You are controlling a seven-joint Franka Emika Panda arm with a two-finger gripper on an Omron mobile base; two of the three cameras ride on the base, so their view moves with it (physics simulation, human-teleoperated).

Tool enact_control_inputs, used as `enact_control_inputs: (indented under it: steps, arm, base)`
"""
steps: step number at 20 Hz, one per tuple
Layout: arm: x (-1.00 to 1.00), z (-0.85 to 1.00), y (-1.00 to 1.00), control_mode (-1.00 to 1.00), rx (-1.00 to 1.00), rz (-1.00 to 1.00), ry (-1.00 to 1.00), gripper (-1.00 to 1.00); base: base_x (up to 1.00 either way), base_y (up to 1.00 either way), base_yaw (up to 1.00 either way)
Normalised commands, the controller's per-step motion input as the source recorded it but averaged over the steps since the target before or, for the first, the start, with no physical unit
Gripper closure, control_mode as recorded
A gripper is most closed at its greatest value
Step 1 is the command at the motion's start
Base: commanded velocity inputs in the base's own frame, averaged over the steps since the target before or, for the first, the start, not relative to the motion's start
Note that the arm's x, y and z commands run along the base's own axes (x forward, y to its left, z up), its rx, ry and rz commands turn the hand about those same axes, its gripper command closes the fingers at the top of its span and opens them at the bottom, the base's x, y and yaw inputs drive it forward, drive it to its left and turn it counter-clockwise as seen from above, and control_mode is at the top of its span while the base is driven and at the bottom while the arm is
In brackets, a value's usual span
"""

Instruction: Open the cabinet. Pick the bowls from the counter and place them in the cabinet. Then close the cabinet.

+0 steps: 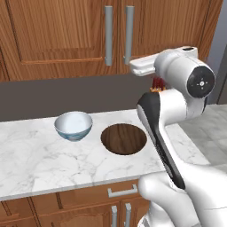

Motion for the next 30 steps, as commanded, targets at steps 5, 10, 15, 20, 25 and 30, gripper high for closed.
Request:
enact_control_inputs:
  steps: [5,10,15,20,25,30]
  arm:
    - [0.62,-0.02,0.24,-1.0,0.01,0.01,0.11,-1.0]
    - [0.77,-0.03,0.01,-1.0,0.06,0.05,0.03,-1.0]
    - [0.55,-0.09,-0.01,-1.0,0.12,0.07,0.0,-1.0]
    - [0.68,-0.32,0.01,-1.0,0.09,0.03,0.0,-1.0]
    - [0.76,-0.25,0.0,-1.0,0.07,0.03,0.0,-1.0]
    - [0.85,-0.25,0.0,-1.0,0.07,0.02,-0.05,-1.0]
  base:
    - [0.0,0.0,0.0]
    - [0.0,0.0,0.0]
    - [0.0,0.0,0.0]
    - [0.0,0.0,0.0]
    - [0.0,0.0,0.0]
    - [0.0,0.0,0.0]
